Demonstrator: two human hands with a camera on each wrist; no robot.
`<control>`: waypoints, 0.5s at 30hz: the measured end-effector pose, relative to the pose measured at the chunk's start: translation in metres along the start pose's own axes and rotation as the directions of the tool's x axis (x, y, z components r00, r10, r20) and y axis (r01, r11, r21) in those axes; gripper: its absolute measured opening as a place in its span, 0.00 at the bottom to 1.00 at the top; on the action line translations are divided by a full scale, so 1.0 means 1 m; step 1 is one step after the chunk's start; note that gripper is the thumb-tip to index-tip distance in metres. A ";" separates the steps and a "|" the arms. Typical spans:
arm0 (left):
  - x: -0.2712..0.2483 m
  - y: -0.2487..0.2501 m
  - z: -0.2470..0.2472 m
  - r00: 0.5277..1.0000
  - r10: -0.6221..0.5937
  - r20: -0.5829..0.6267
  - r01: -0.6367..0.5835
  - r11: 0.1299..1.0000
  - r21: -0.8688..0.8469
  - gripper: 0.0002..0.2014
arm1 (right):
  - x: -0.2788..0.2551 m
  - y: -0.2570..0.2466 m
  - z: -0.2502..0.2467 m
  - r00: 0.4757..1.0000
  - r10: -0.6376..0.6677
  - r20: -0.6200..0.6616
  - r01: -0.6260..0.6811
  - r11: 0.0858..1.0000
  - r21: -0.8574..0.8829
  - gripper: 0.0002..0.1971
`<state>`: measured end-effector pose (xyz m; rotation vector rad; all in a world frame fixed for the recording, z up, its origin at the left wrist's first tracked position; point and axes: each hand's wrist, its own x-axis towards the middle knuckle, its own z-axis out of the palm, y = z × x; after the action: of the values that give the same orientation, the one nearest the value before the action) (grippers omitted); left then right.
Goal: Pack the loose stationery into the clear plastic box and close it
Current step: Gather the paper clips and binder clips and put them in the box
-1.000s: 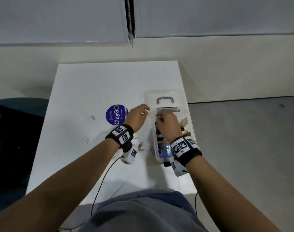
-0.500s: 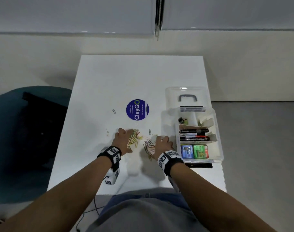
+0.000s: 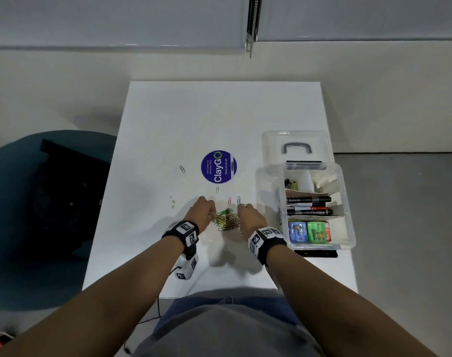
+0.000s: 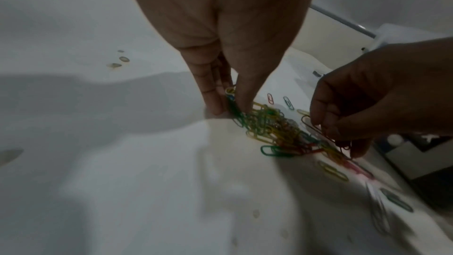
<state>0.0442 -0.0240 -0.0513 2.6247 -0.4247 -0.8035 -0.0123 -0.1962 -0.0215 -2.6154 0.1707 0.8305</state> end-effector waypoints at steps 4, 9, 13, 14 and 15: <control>-0.005 -0.004 -0.016 0.998 -0.021 -0.053 0.014 0.993 -0.118 0.02 | -0.002 0.003 -0.017 0.999 0.016 -0.043 -0.011 0.993 0.115 0.18; -0.023 0.027 -0.047 0.990 -0.029 -0.137 -0.026 0.923 -0.383 0.02 | -0.016 0.007 -0.044 0.956 0.027 -0.291 0.069 0.947 0.314 0.13; -0.035 0.088 -0.071 0.980 0.049 -0.195 -0.148 0.830 -0.538 0.02 | -0.040 0.028 -0.081 0.893 0.078 -0.444 0.175 0.848 0.500 0.08; -0.034 0.107 -0.075 0.974 0.082 -0.210 -0.186 0.817 -0.545 0.02 | -0.047 0.035 -0.092 0.876 0.095 -0.473 0.196 0.826 0.529 0.08; -0.032 0.125 -0.079 0.968 0.114 -0.225 -0.223 0.806 -0.549 0.03 | -0.055 0.041 -0.103 0.857 0.118 -0.502 0.214 0.804 0.554 0.08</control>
<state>0.0424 -0.1028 0.0776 2.0363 -0.3004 -0.5191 -0.0119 -0.2753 0.0742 -2.1425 0.4311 -0.0059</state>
